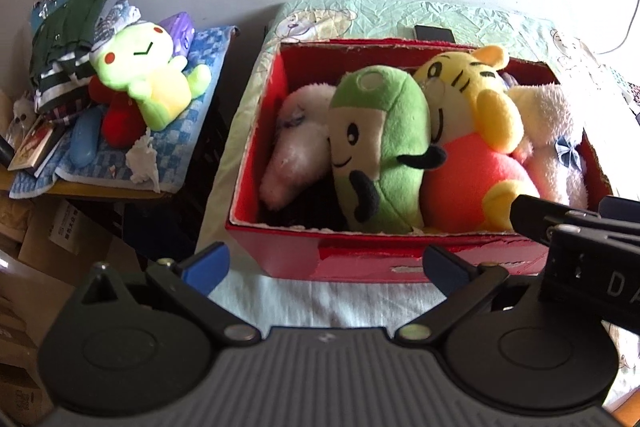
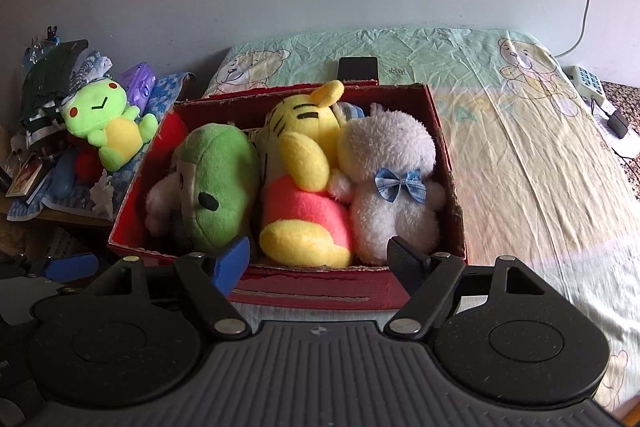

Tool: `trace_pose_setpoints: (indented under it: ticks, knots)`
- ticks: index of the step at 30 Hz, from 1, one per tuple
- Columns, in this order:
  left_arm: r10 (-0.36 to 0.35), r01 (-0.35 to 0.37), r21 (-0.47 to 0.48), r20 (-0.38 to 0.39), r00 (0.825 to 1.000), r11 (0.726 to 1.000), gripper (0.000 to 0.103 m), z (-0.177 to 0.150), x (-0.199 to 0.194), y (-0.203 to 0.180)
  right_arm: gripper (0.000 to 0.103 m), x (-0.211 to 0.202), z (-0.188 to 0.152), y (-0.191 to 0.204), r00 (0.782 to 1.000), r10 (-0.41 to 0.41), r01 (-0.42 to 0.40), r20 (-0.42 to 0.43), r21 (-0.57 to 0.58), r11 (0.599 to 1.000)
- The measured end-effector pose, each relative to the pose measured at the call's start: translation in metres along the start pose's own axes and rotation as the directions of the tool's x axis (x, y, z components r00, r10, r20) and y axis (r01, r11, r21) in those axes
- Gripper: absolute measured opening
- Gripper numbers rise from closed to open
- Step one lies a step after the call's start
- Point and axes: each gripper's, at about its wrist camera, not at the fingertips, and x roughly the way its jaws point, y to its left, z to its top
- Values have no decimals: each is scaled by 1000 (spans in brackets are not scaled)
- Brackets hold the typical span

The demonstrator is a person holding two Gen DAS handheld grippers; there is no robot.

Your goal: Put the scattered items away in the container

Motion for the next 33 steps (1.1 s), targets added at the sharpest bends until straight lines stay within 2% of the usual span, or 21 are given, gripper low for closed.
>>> trace_pose_setpoints:
  ticks: [9, 11, 14, 21, 25, 33]
  knots:
    - [25, -25, 9, 16, 1000, 1000, 103, 24, 1, 3, 80, -1, 15, -10, 998, -50, 48, 49, 47, 998]
    - [26, -26, 8, 22, 999, 1000, 103, 30, 0, 3, 86, -3, 19, -11, 996, -60, 56, 63, 65, 996]
    - [63, -64, 28, 29, 998, 998, 103, 38, 3, 0, 90, -3, 24, -11, 993, -86, 81, 81, 60, 995]
    - [62, -63, 23, 44, 997, 998, 103, 52, 8, 0, 91, 1, 36, -17, 997, -58, 53, 56, 89, 995]
    - [53, -53, 12, 30, 998, 999, 103, 57, 16, 1, 90, 10, 40, -17, 996, -86, 84, 38, 74, 994]
    - [30, -31, 15, 30, 999, 999, 103, 58, 24, 0, 89, 20, 43, -16, 996, -86, 85, 16, 47, 995]
